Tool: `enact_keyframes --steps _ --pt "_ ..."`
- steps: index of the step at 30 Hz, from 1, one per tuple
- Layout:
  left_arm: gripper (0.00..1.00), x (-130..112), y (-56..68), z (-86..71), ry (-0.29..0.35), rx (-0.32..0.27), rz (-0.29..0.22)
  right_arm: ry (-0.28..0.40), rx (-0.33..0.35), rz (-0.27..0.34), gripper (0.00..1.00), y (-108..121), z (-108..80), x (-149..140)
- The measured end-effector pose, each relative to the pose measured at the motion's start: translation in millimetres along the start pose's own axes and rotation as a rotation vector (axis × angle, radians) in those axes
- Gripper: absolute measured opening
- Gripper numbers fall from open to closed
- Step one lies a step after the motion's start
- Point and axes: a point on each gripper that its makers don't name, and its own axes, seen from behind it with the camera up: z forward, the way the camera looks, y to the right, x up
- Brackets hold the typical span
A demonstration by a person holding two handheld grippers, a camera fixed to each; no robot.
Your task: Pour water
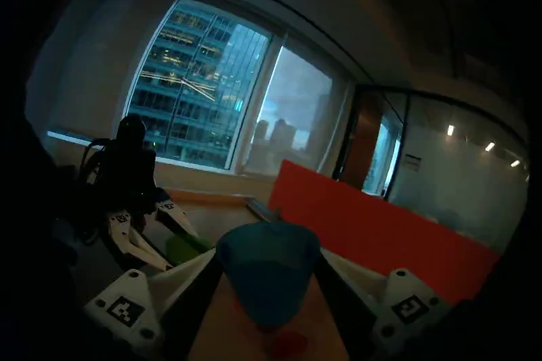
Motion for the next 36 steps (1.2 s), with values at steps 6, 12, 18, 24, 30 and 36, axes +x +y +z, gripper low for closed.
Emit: enact_keyframes --steps 6,12,18,24,30,36 --pt "0.87 -3.4 0.2 1.2 0.0 0.0 -0.003 -0.001 -0.001 -0.078 0.9 4.1 7.7 8.1" --pt "0.87 -5.1 0.0 2.9 0.0 -0.002 -0.007 -0.004 -0.005 -0.158 0.9 10.9 17.4 16.9" --pt "0.87 -6.4 -0.8 4.2 0.0 -0.008 -0.009 -0.003 -0.004 -0.241 0.9 12.2 27.4 25.4" --pt "0.87 -4.6 0.3 4.8 0.003 -0.012 -0.011 -0.011 -0.002 -0.319 0.9 10.7 37.3 27.6" --pt "0.87 -2.8 3.0 6.2 0.006 -0.021 -0.002 -0.015 -0.003 -0.385 0.9 10.1 47.9 29.5" --pt "0.87 -0.8 5.5 8.6 0.009 -0.031 -0.001 -0.006 -0.007 -0.453 0.9 9.5 54.5 35.3"
